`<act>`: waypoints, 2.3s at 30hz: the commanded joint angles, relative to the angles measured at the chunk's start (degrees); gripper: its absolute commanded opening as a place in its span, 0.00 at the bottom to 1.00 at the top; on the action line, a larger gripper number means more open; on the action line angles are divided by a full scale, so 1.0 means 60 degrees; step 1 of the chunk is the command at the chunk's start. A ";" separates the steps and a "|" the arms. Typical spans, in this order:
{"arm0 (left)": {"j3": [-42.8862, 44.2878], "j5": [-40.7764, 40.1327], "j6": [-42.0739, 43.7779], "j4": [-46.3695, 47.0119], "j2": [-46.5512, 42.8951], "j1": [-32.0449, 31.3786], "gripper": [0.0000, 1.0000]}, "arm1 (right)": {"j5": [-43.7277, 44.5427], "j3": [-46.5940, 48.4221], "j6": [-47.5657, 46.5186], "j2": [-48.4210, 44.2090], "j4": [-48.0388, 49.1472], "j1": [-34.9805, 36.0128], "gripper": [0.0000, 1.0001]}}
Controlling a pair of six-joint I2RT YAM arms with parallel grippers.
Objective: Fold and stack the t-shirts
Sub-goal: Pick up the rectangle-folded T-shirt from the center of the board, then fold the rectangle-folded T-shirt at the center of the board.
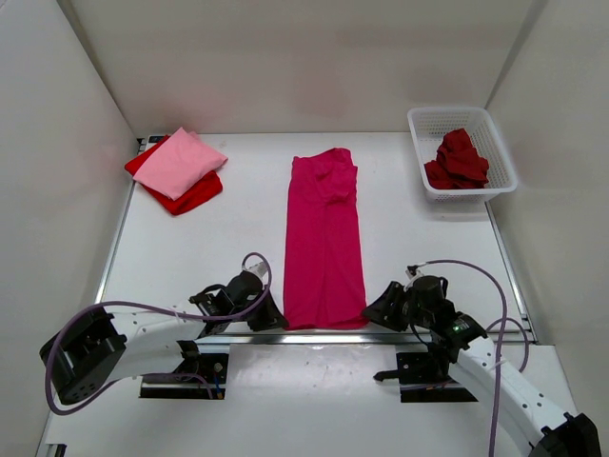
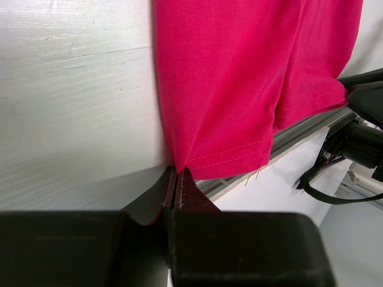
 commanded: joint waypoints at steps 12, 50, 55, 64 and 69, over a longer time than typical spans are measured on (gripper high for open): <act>0.0398 0.0485 0.0291 -0.1538 -0.1265 -0.0095 0.00 | 0.1949 0.0624 0.1375 -0.0549 -0.0901 0.3370 0.00; 1.0125 -0.0115 0.3850 -0.3592 0.6918 0.4212 0.00 | -0.1388 0.8857 -0.4000 1.1386 0.2713 -0.2809 0.00; 1.0741 -0.0291 0.3822 -0.3388 0.7739 0.4475 0.02 | -0.1566 0.9076 -0.4043 1.2294 0.3241 -0.3014 0.00; 1.0594 0.0515 0.3792 -0.2407 0.6879 0.5017 0.60 | -0.1508 0.9589 -0.4380 1.2123 0.2818 -0.3059 0.30; 0.9880 0.0544 0.3895 -0.2377 0.5588 0.4974 0.44 | -0.0644 0.9357 -0.4907 1.0935 0.2304 -0.2388 0.37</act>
